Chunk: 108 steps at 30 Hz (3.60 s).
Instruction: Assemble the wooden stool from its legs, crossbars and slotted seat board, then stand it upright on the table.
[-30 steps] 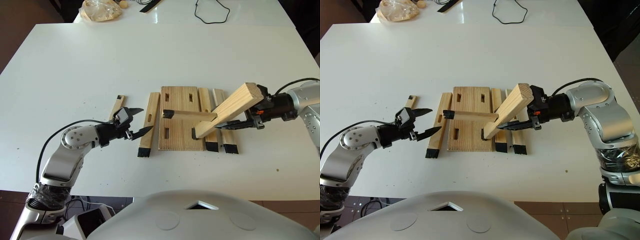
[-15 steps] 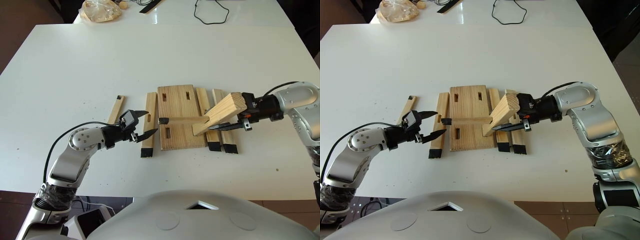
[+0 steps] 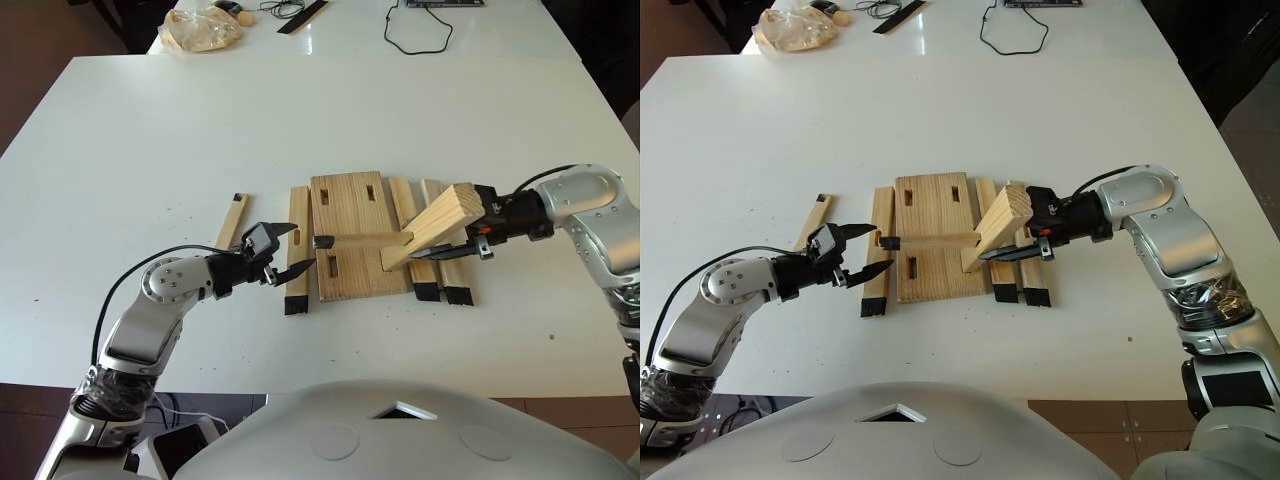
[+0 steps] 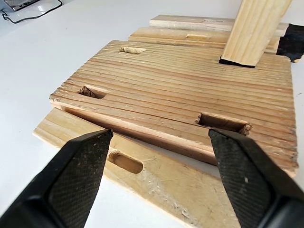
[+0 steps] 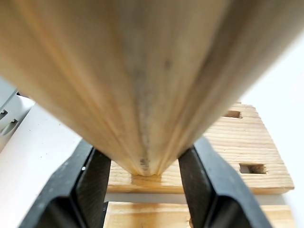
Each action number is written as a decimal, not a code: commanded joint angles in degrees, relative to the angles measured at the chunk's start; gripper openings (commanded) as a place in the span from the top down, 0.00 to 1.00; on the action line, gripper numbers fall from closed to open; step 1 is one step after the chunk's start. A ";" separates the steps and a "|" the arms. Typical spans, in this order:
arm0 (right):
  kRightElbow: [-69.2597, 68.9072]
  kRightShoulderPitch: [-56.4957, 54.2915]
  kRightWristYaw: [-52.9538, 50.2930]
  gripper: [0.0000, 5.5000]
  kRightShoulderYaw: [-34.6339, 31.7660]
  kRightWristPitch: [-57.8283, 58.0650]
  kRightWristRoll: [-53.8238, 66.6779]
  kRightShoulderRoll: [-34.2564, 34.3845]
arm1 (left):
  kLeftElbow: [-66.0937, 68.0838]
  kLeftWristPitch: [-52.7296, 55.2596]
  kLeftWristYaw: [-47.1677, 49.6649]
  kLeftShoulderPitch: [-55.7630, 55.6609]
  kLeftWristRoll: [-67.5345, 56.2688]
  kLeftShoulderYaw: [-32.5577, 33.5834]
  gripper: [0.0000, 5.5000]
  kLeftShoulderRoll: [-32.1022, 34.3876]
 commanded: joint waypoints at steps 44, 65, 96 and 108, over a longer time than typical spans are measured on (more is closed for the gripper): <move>3.11 15.92 -10.01 0.39 -12.76 2.35 -11.28 -6.62 | -11.78 9.18 5.68 9.19 -4.72 14.31 0.32 0.50; -7.36 27.32 -24.67 0.39 -17.61 9.34 -8.73 1.72 | -17.34 28.80 22.45 10.14 -4.64 19.79 0.32 -4.26; -5.53 23.69 -27.77 0.38 -15.62 7.61 -12.40 3.88 | 3.53 28.37 21.04 7.25 -1.13 14.52 0.57 -3.71; -3.22 20.11 -27.71 0.38 -17.14 7.42 -11.80 3.29 | 6.72 20.00 19.19 5.99 0.41 14.13 0.77 -1.84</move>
